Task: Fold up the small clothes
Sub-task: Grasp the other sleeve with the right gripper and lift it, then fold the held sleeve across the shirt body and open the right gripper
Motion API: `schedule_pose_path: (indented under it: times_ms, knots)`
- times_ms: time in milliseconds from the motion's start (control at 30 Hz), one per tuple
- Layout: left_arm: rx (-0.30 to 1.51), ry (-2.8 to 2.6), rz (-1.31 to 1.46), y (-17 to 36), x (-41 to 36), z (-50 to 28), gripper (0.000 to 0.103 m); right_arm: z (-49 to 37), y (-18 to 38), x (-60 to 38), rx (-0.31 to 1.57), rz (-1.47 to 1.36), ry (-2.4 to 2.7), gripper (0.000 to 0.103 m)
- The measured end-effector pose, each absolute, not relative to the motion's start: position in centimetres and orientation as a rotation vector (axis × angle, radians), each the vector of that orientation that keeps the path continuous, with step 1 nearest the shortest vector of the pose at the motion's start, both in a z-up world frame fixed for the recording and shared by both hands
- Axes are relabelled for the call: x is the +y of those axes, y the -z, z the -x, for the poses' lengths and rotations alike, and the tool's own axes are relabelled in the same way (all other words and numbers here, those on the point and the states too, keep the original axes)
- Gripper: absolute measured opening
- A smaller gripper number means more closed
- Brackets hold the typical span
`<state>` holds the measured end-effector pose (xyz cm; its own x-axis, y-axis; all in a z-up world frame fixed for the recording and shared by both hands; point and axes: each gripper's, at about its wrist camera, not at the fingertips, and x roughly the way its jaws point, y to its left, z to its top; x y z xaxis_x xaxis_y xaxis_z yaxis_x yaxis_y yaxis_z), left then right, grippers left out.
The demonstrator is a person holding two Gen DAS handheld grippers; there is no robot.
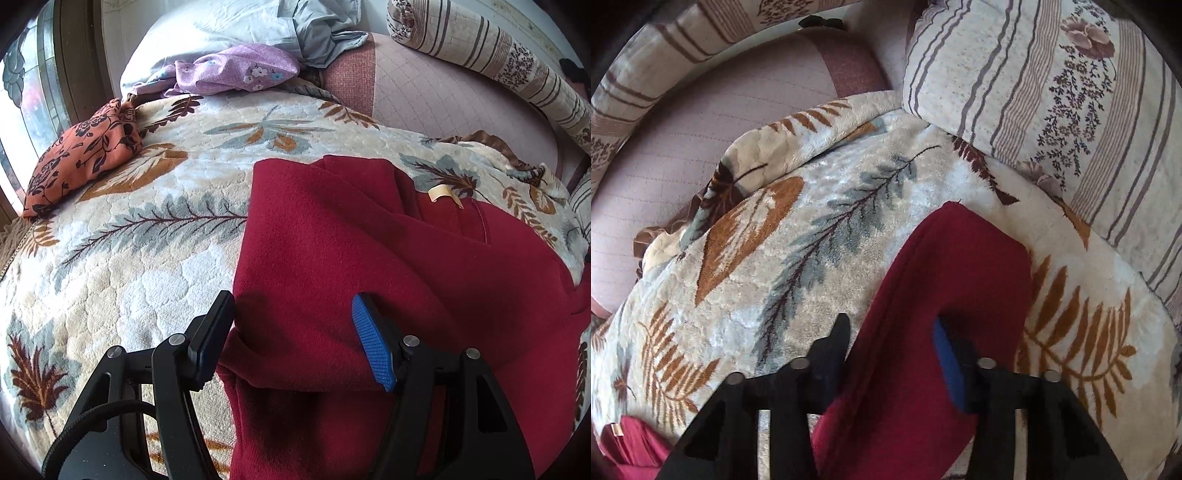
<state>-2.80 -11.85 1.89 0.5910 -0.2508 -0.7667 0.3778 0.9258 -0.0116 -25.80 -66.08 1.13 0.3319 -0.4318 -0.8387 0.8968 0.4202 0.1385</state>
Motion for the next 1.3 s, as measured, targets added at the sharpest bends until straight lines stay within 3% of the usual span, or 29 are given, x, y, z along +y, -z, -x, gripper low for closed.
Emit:
schedule_pose_path:
  times_ms: [67, 433, 733, 967, 1167, 1300]
  knots:
    - [0.862, 0.370, -0.157, -2.0, -11.8, 2.8, 0.066, 26.5, -1.3, -66.0, 0.801, -0.676, 0.934, 0.009]
    - [0.812, 0.380, -0.052, -4.5, -9.8, 2.9, 0.066, 32.2, -11.9, -58.7, 0.514, -0.587, 0.632, 0.007]
    - [0.779, 0.374, 0.054, -6.2, -7.3, 2.5, 0.066, 25.5, -18.1, -44.6, 0.506, -0.367, 0.222, 0.007]
    - [0.774, 0.394, 0.127, -6.8, -5.8, 1.8, 0.066, 15.9, -13.6, -32.6, 0.651, -0.277, -0.095, 0.007]
    - [0.798, 0.430, 0.229, -6.5, -4.8, 0.8, 0.066, 10.0, -5.4, -25.0, 0.821, -0.274, -0.225, 0.007]
    - [0.827, 0.440, 0.234, -6.1, -5.2, 0.6, 0.066, 9.4, -1.2, -23.9, 0.935, -0.302, -0.232, 0.018]
